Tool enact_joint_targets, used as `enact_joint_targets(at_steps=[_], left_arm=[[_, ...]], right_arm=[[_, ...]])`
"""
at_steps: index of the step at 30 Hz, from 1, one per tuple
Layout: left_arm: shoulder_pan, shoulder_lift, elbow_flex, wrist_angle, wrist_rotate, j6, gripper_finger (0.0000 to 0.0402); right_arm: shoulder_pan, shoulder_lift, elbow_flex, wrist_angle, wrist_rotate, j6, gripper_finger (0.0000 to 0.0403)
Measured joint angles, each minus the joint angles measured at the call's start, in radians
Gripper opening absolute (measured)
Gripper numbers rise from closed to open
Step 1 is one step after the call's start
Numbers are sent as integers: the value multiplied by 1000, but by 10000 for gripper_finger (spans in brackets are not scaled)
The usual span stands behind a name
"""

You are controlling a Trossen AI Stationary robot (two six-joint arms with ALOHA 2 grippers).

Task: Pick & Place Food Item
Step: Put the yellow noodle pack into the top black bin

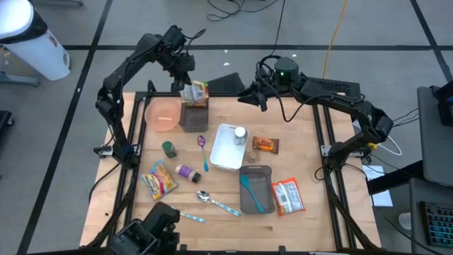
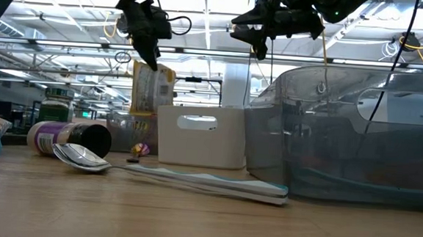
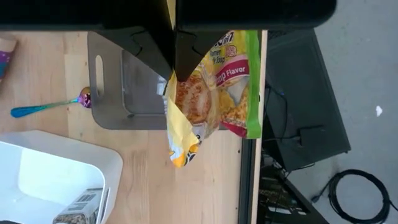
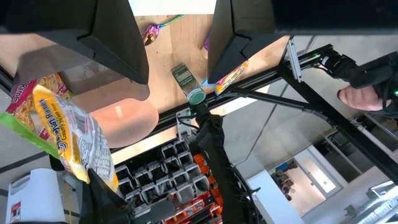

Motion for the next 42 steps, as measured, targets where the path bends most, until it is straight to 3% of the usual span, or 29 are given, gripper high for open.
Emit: enact_joint_targets(at_steps=[19,42], left_arm=[[15,0,-154,71,1,-3,0],[11,47,-169,152,26,1,0]], right_arm=[[0,0,0,0,0,-4,155],[0,0,0,-1,0,7,155]])
